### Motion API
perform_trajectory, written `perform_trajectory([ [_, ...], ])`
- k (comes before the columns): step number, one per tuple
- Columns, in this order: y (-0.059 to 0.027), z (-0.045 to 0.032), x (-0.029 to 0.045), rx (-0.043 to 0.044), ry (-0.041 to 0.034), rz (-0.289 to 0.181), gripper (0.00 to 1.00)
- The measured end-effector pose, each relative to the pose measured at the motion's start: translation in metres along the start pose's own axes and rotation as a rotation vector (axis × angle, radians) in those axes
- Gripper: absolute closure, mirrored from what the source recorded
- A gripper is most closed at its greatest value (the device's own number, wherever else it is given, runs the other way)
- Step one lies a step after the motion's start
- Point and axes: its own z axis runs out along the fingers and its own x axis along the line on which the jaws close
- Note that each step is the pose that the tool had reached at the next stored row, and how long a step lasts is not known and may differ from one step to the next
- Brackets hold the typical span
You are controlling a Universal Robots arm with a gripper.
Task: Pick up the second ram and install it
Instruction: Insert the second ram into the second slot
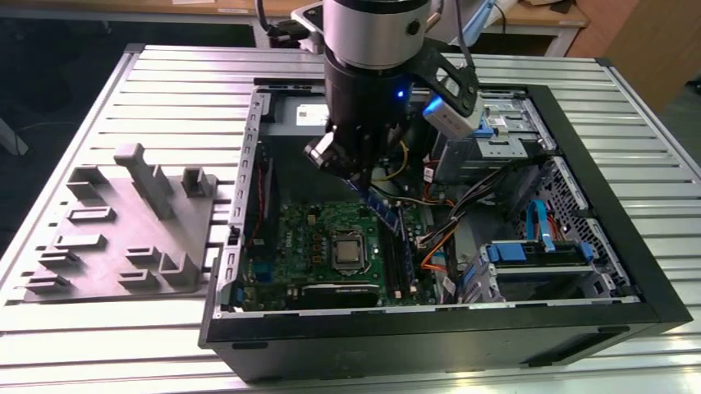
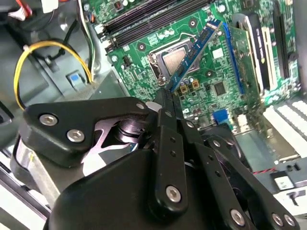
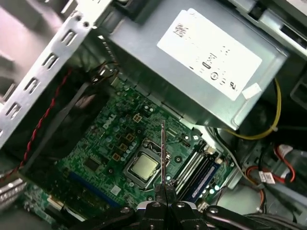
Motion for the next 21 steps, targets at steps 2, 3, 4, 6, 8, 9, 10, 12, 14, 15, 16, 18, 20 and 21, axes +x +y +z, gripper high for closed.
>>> perform_trajectory([
  [2, 0.0000, 0.0007, 0.0000, 0.0014, -0.0007, 0.036, 0.89],
  [3, 0.0000, 0.0010, 0.0000, 0.0022, -0.0010, 0.055, 0.89],
  [4, 0.0000, 0.0013, 0.0001, 0.0029, -0.0013, 0.074, 0.89],
  [6, 0.0000, 0.0019, 0.0001, 0.0044, -0.0019, 0.110, 0.89],
  [8, 0.0000, 0.0025, 0.0001, 0.0058, -0.0026, 0.146, 0.89],
  [9, 0.0000, 0.0029, 0.0001, 0.0065, -0.0029, 0.163, 0.89],
  [10, -0.0001, 0.0031, 0.0001, 0.0072, -0.0031, 0.181, 0.89],
  [12, -0.0001, 0.0036, 0.0001, 0.0087, -0.0038, 0.219, 0.89],
  [14, -0.0001, 0.0041, 0.0002, 0.0101, -0.0045, 0.255, 0.89],
  [15, -0.0001, 0.0043, 0.0002, 0.0108, -0.0048, 0.273, 0.89],
  [16, -0.0001, 0.0046, 0.0002, 0.0115, -0.0051, 0.291, 0.89],
  [18, -0.0001, 0.0052, 0.0002, 0.0130, -0.0058, 0.328, 0.89],
  [20, -0.0001, 0.0058, 0.0002, 0.0144, -0.0064, 0.364, 0.89],
  [21, -0.0001, 0.0061, 0.0003, 0.0151, -0.0067, 0.382, 0.89],
])
